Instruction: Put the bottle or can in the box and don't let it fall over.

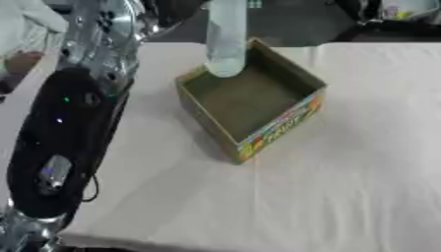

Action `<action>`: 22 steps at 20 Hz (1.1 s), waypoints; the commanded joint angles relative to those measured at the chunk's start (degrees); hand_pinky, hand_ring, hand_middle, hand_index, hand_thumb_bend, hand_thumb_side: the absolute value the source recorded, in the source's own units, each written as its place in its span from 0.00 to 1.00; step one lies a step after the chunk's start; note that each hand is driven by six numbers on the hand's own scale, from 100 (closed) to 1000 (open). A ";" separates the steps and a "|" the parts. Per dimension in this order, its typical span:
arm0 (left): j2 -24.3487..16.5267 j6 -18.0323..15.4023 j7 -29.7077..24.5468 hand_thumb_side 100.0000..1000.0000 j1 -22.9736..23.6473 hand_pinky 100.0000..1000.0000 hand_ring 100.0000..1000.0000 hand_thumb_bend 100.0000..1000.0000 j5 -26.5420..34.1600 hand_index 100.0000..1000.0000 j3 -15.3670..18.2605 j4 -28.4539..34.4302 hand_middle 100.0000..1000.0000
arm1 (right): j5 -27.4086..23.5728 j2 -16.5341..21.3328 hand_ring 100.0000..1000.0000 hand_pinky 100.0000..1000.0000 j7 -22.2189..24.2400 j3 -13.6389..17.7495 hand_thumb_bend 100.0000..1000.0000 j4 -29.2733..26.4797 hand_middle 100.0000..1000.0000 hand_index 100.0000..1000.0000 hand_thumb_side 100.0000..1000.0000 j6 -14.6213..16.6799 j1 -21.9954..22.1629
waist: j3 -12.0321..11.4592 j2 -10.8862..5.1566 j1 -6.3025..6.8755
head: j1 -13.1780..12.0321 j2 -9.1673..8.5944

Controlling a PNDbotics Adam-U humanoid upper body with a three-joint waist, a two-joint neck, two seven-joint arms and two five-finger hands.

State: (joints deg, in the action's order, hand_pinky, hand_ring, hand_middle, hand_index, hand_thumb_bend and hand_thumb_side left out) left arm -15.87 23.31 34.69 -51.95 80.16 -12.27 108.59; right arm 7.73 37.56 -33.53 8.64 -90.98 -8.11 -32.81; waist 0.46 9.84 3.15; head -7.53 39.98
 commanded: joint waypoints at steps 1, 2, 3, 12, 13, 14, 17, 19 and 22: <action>0.27 0.02 -0.72 0.68 -0.55 0.56 0.32 0.67 -1.09 0.89 -0.15 -0.34 0.14 | -0.23 1.09 0.68 0.77 0.24 0.14 0.00 -1.10 0.59 0.82 0.72 0.06 -1.34 | 0.34 -0.40 -0.22 | -0.25 -1.15; 0.53 -0.04 -1.08 0.68 -0.40 0.56 0.32 0.62 -1.32 0.88 -0.30 -0.67 0.14 | -0.25 1.02 0.68 0.77 0.27 0.12 0.00 -1.14 0.59 0.82 0.72 0.06 -1.46 | 0.51 -0.22 -0.21 | -0.26 -1.25; 0.81 -0.07 -1.52 0.68 -0.19 0.56 0.31 0.67 -1.49 0.88 -0.52 -1.14 0.14 | -0.28 0.94 0.68 0.77 0.30 0.08 0.00 -1.16 0.59 0.82 0.72 0.06 -1.57 | 0.66 -0.08 -0.20 | -0.26 -1.30; 2.06 -0.36 -5.53 0.69 1.95 0.55 0.31 0.67 -3.75 0.86 -2.11 -5.86 0.14 | -0.42 0.64 0.68 0.77 0.30 0.14 0.00 -1.12 0.59 0.82 0.73 0.00 -1.64 | 0.64 0.36 -0.13 | 0.05 -1.50; 2.09 -0.39 -5.79 0.69 1.98 0.55 0.31 0.67 -3.93 0.86 -2.14 -6.06 0.14 | -0.42 0.63 0.68 0.77 0.29 0.14 0.00 -1.12 0.59 0.82 0.73 0.00 -1.64 | 0.63 0.36 -0.13 | 0.05 -1.50; 2.12 -0.42 -5.99 0.69 1.99 0.55 0.31 0.67 -4.07 0.86 -2.15 -6.21 0.14 | -0.43 0.63 0.68 0.77 0.29 0.14 0.00 -1.12 0.59 0.82 0.73 0.01 -1.64 | 0.63 0.36 -0.13 | 0.05 -1.50; 2.54 -0.14 -5.87 0.69 2.76 0.55 0.30 0.66 -3.96 0.86 -2.61 -7.18 0.13 | -0.45 0.57 0.68 0.77 0.26 0.20 0.00 -1.11 0.59 0.82 0.73 0.01 -1.74 | 0.38 0.58 -0.28 | 0.39 -1.73; 3.06 -0.30 -6.25 0.69 4.88 0.55 0.30 0.66 -4.18 0.85 -3.17 -9.08 0.13 | -0.48 0.45 0.68 0.77 0.27 0.20 0.00 -1.07 0.59 0.82 0.73 0.04 -1.73 | 0.26 0.55 -0.45 | 0.65 -1.69; 3.41 -0.93 -7.52 0.69 6.52 0.54 0.29 0.66 -5.20 0.85 -3.55 -11.71 0.13 | -0.50 0.47 0.68 0.77 0.19 0.31 0.00 -1.01 0.59 0.82 0.73 0.07 -1.64 | 0.09 0.58 -0.61 | 0.87 -1.55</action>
State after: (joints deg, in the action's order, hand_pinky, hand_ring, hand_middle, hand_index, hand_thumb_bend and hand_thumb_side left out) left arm -12.42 22.65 27.83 -44.64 75.47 -15.95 97.07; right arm 7.33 36.80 -33.30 8.43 -91.03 -8.10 -33.59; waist 0.61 11.30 2.88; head -6.88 38.99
